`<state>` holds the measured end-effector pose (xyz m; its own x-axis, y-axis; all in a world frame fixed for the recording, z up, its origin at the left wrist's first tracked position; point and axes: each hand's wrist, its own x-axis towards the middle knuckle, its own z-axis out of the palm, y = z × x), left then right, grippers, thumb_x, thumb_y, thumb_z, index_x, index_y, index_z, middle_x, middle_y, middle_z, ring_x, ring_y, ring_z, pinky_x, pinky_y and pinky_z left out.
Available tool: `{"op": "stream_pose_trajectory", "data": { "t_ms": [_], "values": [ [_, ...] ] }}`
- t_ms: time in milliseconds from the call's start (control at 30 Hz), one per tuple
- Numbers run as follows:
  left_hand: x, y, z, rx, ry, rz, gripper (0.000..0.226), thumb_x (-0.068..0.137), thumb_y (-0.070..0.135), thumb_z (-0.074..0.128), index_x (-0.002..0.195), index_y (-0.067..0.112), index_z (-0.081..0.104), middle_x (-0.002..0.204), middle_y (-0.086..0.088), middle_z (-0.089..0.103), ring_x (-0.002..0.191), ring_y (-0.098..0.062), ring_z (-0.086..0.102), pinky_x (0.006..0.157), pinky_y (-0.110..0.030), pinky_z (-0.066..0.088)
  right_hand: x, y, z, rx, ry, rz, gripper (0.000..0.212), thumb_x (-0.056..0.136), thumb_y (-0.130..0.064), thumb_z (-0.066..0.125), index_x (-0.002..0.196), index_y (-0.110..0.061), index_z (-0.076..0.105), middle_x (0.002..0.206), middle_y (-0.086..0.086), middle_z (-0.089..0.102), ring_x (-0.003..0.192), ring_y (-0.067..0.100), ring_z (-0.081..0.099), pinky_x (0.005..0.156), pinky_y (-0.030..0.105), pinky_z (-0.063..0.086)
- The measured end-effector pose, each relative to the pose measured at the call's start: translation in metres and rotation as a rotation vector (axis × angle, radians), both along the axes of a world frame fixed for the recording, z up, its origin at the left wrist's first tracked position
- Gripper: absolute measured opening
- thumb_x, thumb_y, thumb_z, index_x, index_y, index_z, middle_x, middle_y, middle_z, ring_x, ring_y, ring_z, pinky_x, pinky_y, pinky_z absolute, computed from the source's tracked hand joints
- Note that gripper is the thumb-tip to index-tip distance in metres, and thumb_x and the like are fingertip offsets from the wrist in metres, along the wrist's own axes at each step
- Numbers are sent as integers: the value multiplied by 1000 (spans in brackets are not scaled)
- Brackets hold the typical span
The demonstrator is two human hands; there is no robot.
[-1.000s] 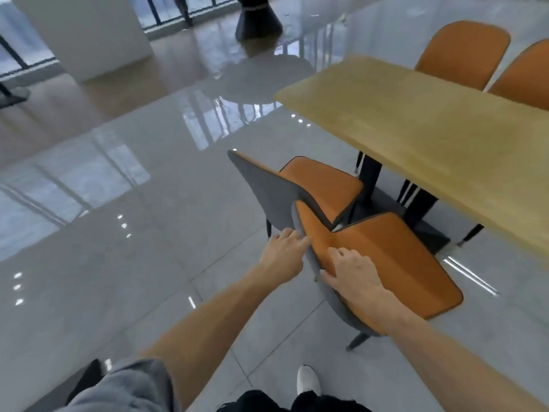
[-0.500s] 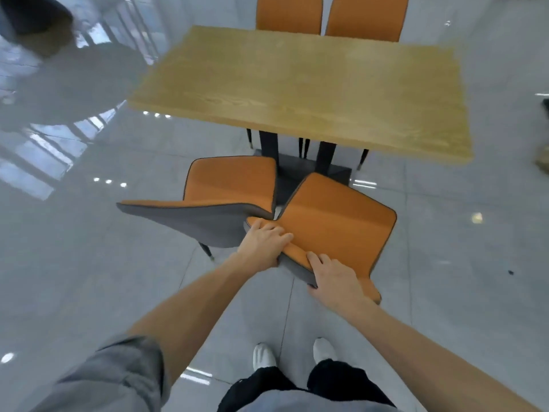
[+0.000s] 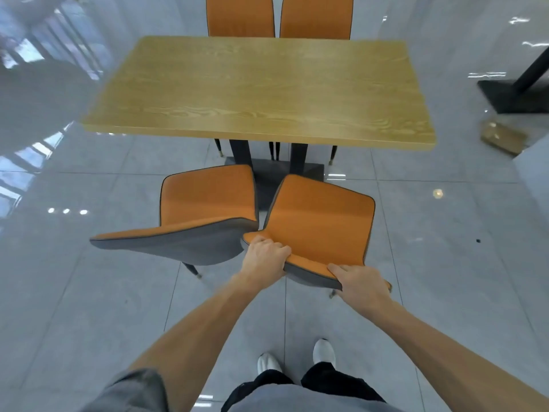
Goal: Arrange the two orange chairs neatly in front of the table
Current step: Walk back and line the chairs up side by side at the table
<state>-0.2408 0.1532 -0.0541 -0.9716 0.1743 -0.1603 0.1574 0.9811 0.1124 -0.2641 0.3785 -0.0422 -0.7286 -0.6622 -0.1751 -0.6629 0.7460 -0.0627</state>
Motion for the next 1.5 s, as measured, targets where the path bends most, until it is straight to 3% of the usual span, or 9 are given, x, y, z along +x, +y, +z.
{"op": "stream_pose_trajectory", "data": {
  "t_ms": [300, 600, 833, 967, 1067, 1167, 1333, 1433, 1500],
  "values": [
    [-16, 36, 3, 40, 66, 145, 32, 37, 15, 85, 51, 21, 57, 45, 5, 57, 43, -19, 54, 61, -29, 46, -58, 29, -3, -159, 42, 87, 47, 44, -18, 90, 88, -18, 73, 67, -5, 73, 47, 17, 63, 32, 23, 45],
    [-45, 35, -4, -1, 81, 79, 20, 57, 22, 81, 66, 23, 63, 65, 6, 69, 69, -18, 66, 88, -39, 47, -86, 33, -4, -193, 92, 103, 48, 41, -19, 92, 85, -16, 74, 66, -5, 73, 48, 16, 64, 36, 22, 45],
    [-41, 43, 6, -20, 54, 137, 24, 56, 21, 81, 71, 20, 63, 69, 2, 68, 69, -25, 64, 74, -38, 47, -80, 35, -2, -99, 63, 79, 52, 48, -27, 92, 95, -18, 70, 70, -4, 71, 51, 17, 63, 38, 26, 49],
    [-40, 48, 13, -28, 14, 162, 20, 73, 23, 70, 90, 18, 62, 89, 0, 68, 89, -26, 60, 85, -36, 39, -76, 31, 12, -20, -12, 59, 48, 81, -32, 67, 125, -21, 50, 109, -2, 66, 91, 21, 64, 72, 33, 52],
    [-37, 49, 16, -44, -17, 154, 23, 80, 25, 64, 102, 19, 60, 103, 0, 67, 101, -25, 57, 92, -36, 37, -74, 29, 14, 0, -56, 44, 49, 88, -40, 56, 131, -22, 41, 120, -1, 61, 101, 21, 59, 82, 33, 50],
    [-33, 49, 20, -35, -40, 150, 27, 82, 25, 63, 109, 21, 59, 108, 1, 65, 105, -25, 56, 95, -39, 37, -71, 27, 17, 15, -90, 43, 48, 89, -44, 53, 129, -20, 42, 117, 1, 61, 99, 22, 59, 81, 34, 51],
    [-27, 44, 41, 40, -51, 150, 24, 87, 28, 58, 108, 18, 59, 105, 0, 64, 100, -24, 57, 83, -38, 45, -75, 9, 36, -21, -179, 96, 40, 90, -49, 48, 119, -21, 51, 106, 0, 62, 90, 19, 60, 77, 34, 54],
    [-19, 41, 53, 49, 61, 211, 15, 90, 23, 53, 101, 15, 60, 99, -2, 65, 95, -25, 57, 78, -35, 42, -75, -13, 50, -50, -141, 162, 29, 92, -45, 47, 107, -21, 57, 94, -1, 63, 80, 16, 59, 69, 31, 54],
    [-11, 35, 58, 39, 155, 287, 18, 91, 19, 52, 107, 15, 61, 106, -2, 66, 101, -25, 56, 85, -37, 42, -71, -32, 59, -60, -78, 212, 23, 94, -38, 47, 103, -20, 58, 92, -1, 63, 76, 15, 58, 68, 30, 53]
  ]
}}
